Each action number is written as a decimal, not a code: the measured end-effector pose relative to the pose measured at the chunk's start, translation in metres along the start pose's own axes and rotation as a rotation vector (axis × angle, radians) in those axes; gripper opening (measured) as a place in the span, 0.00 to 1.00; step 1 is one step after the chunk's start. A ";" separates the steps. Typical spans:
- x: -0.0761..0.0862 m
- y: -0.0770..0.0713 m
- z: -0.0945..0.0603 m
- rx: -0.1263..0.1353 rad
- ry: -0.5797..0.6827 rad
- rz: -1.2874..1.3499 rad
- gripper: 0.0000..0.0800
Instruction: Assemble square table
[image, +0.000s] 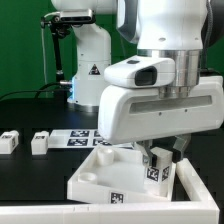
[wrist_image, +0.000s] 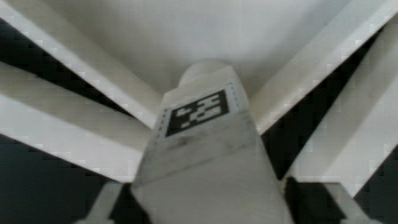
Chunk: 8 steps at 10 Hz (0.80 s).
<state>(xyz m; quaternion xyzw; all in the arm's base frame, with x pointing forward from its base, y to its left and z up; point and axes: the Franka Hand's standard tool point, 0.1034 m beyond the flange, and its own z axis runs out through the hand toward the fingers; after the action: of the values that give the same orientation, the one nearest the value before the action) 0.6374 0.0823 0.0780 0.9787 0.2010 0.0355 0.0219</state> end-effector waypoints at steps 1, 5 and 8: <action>-0.001 0.003 0.000 -0.004 -0.003 0.012 0.43; -0.013 -0.007 -0.029 0.007 -0.011 0.028 0.52; -0.032 -0.014 -0.047 0.015 -0.013 0.043 0.80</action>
Offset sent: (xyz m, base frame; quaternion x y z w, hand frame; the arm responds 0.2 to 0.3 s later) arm -0.0227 0.0096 0.0252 0.0023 -0.0166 0.0217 0.9996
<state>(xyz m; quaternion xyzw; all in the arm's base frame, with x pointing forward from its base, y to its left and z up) 0.5989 0.0835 0.1218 0.9831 0.1800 0.0282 0.0151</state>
